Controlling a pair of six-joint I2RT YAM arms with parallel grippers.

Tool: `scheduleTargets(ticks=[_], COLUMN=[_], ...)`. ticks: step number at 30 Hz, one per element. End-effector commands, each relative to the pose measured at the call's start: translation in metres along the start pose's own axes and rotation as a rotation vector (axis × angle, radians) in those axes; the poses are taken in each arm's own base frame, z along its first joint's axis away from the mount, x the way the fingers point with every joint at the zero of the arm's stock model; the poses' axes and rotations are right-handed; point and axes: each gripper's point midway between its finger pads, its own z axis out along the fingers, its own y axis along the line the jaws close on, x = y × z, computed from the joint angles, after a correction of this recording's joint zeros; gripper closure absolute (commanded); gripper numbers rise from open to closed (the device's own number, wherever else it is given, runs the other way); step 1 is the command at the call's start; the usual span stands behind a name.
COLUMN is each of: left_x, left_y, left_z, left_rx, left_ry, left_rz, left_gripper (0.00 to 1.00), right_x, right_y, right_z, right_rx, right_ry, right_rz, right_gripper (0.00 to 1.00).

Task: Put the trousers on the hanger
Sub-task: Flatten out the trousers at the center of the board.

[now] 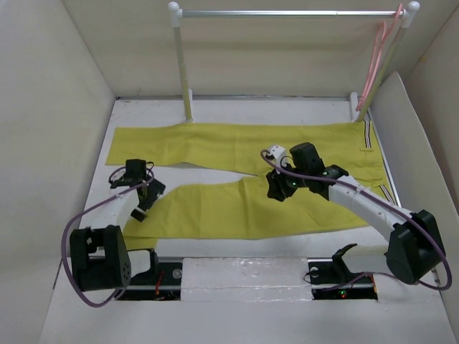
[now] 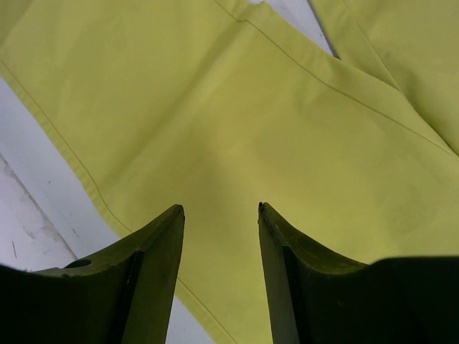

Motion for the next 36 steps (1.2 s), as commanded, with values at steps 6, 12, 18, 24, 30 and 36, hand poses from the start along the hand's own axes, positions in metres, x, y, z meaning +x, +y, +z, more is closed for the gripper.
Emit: scheduleTargets(ticks=[6, 12, 18, 24, 30, 36], left_x=[0.041, 0.036, -0.024, -0.068, -0.089, -0.09], left_y=[0.001, -0.013, -0.048, -0.07, 0.009, 0.051], left_z=[0.014, 0.036, 0.003, -0.044, -0.051, -0.016], left_rx=[0.049, 0.042, 0.076, 0.129, 0.003, -0.101], left_ry=[0.116, 0.125, -0.059, -0.192, -0.278, -0.221], left_rz=[0.02, 0.049, 0.089, 0.105, -0.199, -0.371], left_gripper=[0.3, 1.0, 1.0, 1.0, 0.24, 0.17], right_x=[-0.025, -0.028, -0.033, -0.041, -0.039, -0.031], right_y=[0.007, 0.009, 0.008, 0.01, 0.011, 0.024], right_z=[-0.006, -0.012, -0.023, -0.024, -0.018, -0.014], right_rx=[-0.013, -0.013, 0.001, -0.021, -0.047, -0.1], right_ry=[-0.088, -0.096, -0.107, -0.126, -0.109, -0.1], right_rz=[-0.044, -0.048, -0.048, -0.043, -0.05, -0.065], right_gripper=[0.48, 0.48, 0.48, 0.48, 0.48, 0.48])
